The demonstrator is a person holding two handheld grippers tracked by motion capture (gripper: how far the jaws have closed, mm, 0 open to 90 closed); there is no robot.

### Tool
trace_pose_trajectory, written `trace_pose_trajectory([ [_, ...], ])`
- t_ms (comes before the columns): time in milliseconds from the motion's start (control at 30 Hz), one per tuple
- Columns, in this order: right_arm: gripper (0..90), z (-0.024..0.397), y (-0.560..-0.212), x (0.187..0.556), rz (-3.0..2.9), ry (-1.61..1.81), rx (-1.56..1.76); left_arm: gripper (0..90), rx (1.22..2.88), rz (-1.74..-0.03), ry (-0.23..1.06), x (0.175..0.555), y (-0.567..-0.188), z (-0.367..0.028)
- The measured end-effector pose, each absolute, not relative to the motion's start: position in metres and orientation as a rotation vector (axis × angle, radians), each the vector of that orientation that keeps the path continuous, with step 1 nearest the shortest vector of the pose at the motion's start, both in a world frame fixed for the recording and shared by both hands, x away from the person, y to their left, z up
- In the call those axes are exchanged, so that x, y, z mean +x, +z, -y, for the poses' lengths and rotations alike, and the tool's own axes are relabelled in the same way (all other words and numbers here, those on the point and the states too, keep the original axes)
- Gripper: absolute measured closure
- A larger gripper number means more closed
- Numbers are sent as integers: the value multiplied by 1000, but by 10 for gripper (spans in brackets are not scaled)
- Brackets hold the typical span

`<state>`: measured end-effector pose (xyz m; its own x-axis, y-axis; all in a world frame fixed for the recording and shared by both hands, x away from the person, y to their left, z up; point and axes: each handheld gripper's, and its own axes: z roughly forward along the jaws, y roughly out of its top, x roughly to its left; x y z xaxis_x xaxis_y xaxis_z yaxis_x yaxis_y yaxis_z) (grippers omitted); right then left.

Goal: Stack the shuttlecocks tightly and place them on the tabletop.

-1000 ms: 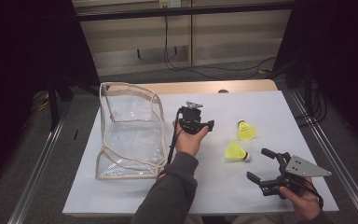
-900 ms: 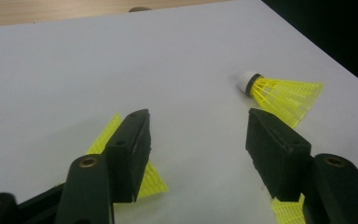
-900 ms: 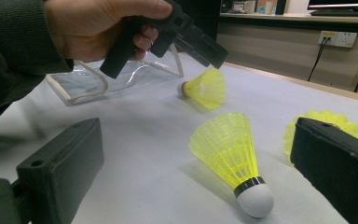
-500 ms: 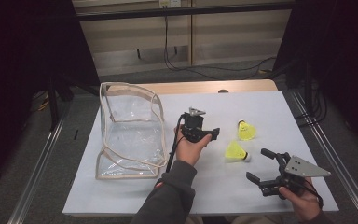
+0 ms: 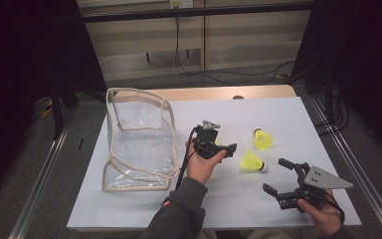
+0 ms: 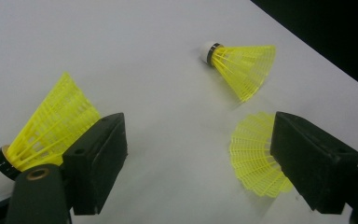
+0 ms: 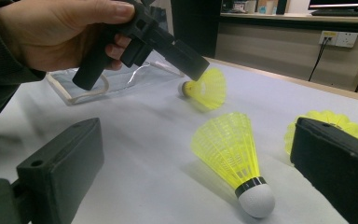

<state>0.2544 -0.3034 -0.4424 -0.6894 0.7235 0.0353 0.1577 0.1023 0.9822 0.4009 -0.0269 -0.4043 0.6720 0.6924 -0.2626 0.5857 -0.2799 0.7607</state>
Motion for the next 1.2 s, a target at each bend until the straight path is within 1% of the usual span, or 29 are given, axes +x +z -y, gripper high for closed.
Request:
trace_pose_trajectory([
  [567,22,303,-442,254,-1926,1622,860,136,2017,-952,94,388,-411,29],
  [1200,22,303,-443,254,-1927,1622,860,121,2049,-933,69,371,-424,19],
])
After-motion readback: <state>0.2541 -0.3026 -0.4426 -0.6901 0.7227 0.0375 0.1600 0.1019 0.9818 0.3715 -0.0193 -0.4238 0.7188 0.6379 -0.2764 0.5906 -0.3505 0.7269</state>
